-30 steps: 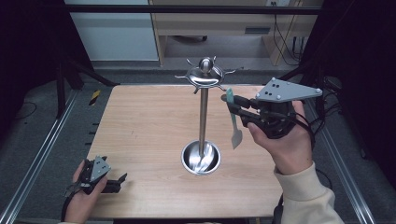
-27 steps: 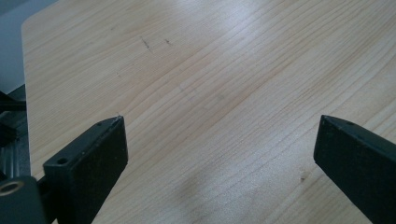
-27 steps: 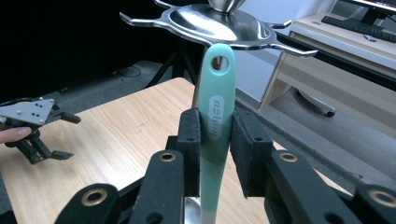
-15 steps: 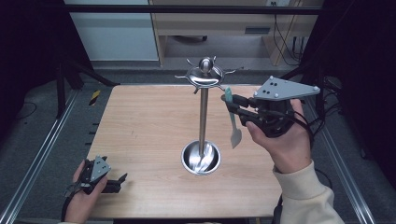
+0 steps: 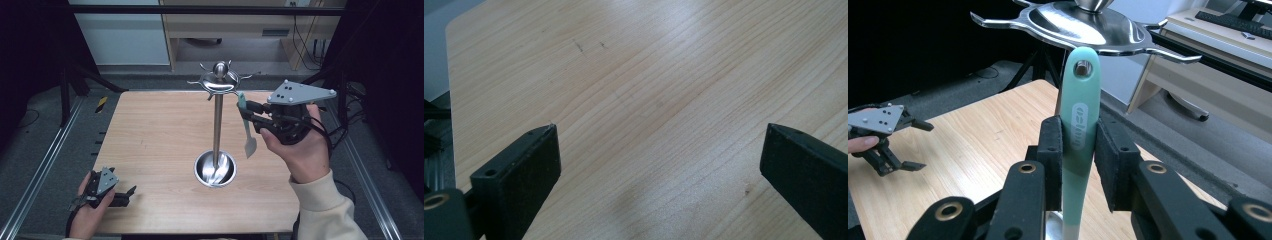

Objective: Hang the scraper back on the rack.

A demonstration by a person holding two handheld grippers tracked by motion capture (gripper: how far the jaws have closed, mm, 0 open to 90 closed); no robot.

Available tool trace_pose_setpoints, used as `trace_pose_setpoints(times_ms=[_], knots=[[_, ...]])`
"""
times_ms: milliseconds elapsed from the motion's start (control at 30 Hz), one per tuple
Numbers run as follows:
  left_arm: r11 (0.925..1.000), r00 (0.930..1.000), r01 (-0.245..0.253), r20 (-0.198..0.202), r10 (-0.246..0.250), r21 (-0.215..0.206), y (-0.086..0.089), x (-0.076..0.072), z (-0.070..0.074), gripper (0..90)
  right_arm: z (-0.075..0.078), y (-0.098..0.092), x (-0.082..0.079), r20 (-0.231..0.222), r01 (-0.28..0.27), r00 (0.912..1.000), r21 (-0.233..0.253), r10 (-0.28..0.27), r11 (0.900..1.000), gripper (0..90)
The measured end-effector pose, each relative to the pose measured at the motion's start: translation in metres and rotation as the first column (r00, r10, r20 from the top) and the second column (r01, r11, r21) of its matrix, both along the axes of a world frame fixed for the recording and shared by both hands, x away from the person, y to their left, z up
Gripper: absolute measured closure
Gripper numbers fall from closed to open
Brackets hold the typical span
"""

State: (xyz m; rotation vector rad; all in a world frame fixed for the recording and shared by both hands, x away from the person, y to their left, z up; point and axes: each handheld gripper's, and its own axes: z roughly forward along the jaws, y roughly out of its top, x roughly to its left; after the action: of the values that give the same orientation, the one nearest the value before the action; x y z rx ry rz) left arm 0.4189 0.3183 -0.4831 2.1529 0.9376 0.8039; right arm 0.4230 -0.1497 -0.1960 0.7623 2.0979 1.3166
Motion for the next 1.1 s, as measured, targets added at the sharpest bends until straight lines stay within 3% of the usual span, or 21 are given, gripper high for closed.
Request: trace_pose_setpoints(times_ms=[1100], knots=[[1.0, 1.0, 0.002, 0.0, -0.002, 0.0, -0.0003, 0.0001, 0.0001, 2.7, -0.0051, 0.0067, 0.0081, -0.006, 0.003, 1.0, 0.022, -0.003, 1.0, 73.9]])
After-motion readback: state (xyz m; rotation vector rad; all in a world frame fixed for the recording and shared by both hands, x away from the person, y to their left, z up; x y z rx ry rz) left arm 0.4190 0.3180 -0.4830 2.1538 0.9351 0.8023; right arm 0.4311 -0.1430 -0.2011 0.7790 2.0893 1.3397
